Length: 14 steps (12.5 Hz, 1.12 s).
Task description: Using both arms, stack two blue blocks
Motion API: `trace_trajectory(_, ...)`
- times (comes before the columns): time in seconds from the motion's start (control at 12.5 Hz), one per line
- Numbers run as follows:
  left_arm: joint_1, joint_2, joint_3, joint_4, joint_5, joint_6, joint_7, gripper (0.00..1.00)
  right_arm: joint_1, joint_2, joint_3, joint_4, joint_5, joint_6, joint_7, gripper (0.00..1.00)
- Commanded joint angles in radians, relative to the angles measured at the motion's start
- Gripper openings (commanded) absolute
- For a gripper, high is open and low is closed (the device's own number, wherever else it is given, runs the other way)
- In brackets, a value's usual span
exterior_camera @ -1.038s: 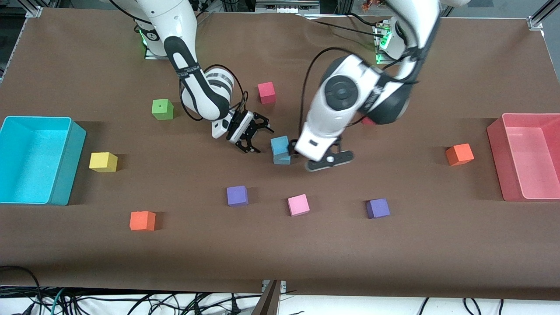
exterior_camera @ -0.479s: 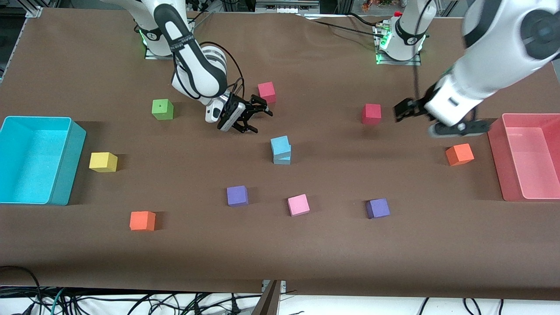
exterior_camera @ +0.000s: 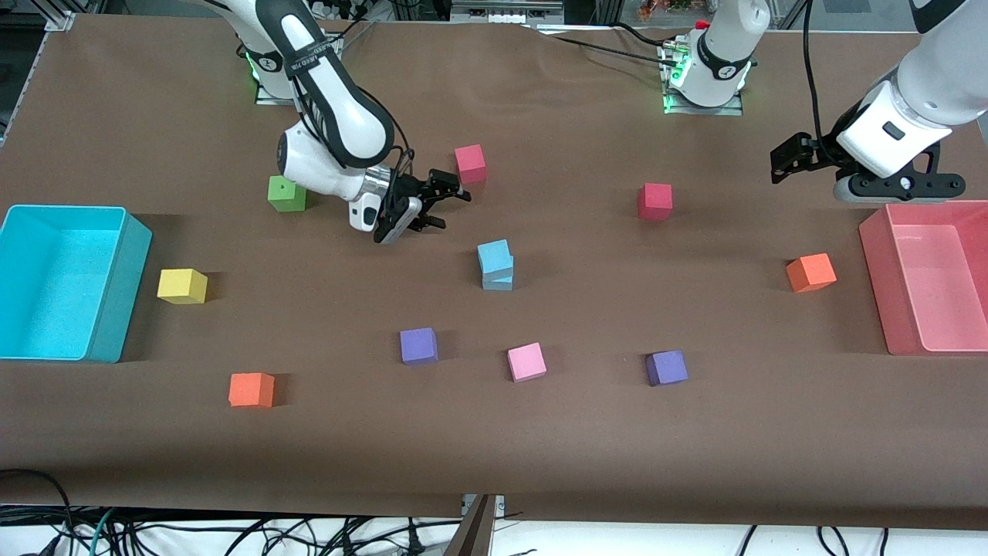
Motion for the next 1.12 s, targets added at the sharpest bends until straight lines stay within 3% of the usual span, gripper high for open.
trace_trajectory(0.0,0.000,-0.014,-0.003,-0.015,0.026,-0.010,0.024,1.00,-0.072,-0.067,0.015,-0.032,-0.277,-0.086,0.210,1.00)
trace_trajectory(0.24,0.000,-0.014,-0.003,-0.012,0.026,-0.018,0.024,1.00,-0.170,-0.128,0.014,-0.023,-0.710,-0.226,0.491,1.00)
trace_trajectory(0.48,0.000,-0.014,-0.003,-0.009,0.026,-0.022,0.024,1.00,-0.267,-0.194,0.014,0.005,-1.080,-0.332,0.772,1.00)
trace_trajectory(0.8,0.000,-0.014,-0.003,-0.009,0.026,-0.028,0.022,1.00,-0.383,-0.260,0.011,0.094,-1.355,-0.364,1.051,1.00)
trace_trajectory(1.04,0.000,-0.014,-0.003,-0.007,0.026,-0.033,0.022,1.00,-0.462,-0.285,-0.061,0.282,-1.362,-0.538,1.056,1.00)
